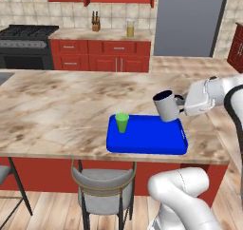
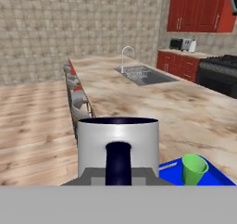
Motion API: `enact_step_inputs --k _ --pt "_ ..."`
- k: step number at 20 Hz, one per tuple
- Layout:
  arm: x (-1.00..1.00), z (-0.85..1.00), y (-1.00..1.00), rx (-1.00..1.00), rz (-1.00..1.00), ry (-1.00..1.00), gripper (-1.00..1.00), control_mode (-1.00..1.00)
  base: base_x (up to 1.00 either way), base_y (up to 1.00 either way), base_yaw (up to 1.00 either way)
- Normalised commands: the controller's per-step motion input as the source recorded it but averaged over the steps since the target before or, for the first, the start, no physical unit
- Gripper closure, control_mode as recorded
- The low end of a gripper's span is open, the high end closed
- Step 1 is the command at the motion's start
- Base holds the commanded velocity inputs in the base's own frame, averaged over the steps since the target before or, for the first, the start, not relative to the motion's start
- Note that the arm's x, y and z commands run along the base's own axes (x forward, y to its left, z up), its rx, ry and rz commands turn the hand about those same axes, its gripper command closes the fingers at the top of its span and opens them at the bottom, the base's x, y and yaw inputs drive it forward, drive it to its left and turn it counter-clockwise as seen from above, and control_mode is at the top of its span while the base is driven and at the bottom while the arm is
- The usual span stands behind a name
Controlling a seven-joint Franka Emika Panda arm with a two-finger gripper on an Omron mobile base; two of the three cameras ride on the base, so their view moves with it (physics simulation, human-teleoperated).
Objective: There is a tray on the dining counter. Grab the cup, mug, and pitcher and place them on the tray. The pitcher may be placed next to the tray if it cannot fit the tray.
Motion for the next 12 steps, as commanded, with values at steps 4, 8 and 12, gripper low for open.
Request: enact_step_inputs --k 4,8,12 --pt "0.15 -0.61 0.21 0.0 0.06 -0.01 1.0 -1.0 0.0 0.0 0.0" --pt "0.15 -0.78 0.14 0.0 0.06 -0.01 1.0 -1.0 0.0 0.0 0.0" --pt "0.37 -0.58 0.0 0.03 0.06 0.0 1.0 -1.0 0.0 0.0 0.0"
